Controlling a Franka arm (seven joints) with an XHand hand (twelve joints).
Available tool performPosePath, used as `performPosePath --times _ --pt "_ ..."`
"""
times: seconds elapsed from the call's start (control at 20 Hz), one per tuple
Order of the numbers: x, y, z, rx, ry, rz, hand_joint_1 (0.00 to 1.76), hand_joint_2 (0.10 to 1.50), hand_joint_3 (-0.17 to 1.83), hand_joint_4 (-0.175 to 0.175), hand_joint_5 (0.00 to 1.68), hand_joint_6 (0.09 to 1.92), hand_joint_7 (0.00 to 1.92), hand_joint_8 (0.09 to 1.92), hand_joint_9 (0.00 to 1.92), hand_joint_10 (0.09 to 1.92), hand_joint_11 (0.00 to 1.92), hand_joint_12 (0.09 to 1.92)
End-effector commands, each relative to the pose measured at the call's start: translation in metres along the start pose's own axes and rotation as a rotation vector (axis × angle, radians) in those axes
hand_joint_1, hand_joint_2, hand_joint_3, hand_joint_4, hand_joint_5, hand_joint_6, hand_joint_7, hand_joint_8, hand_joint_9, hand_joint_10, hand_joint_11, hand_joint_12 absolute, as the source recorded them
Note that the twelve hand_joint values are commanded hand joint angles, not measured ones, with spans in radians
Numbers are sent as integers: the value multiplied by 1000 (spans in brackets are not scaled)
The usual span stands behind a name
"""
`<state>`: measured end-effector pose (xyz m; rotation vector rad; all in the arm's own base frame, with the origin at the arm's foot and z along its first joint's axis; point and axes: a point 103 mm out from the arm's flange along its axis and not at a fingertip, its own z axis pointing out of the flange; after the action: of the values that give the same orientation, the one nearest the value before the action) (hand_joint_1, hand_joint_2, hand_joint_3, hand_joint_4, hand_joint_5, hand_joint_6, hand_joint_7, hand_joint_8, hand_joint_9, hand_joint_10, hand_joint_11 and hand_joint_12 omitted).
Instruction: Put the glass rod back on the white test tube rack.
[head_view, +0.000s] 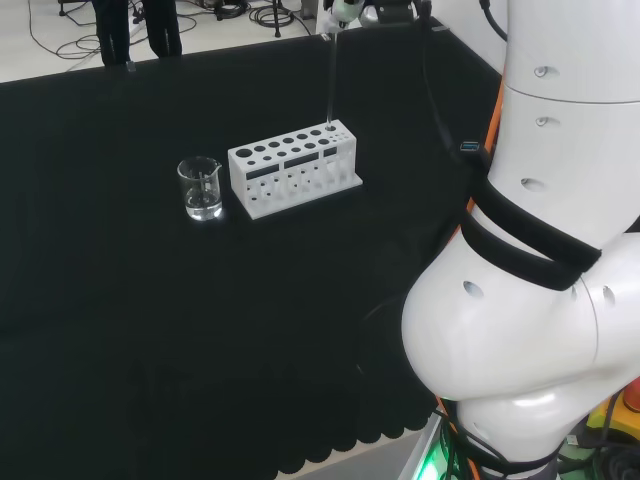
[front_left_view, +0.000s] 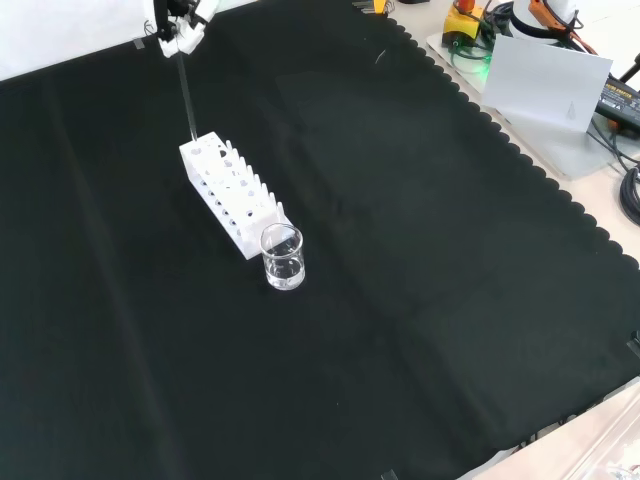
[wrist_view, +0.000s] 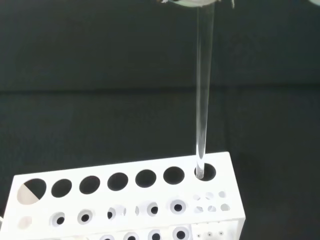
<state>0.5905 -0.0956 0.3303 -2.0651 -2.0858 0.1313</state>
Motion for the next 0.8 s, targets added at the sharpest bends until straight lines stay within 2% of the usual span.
performPosePath --times 0.05,0.45,0.8 --pt "2 7 17 21 8 -17 1233 1037 -175 -175 1406 297 1523 946 1789 580 1788 739" --pt "13 23 38 49 5 -50 1233 1037 -175 -175 1406 295 1524 945 1789 581 1790 742" --pt "8 27 50 66 5 -46 1233 1037 -175 -175 1407 294 1524 944 1789 581 1791 744"
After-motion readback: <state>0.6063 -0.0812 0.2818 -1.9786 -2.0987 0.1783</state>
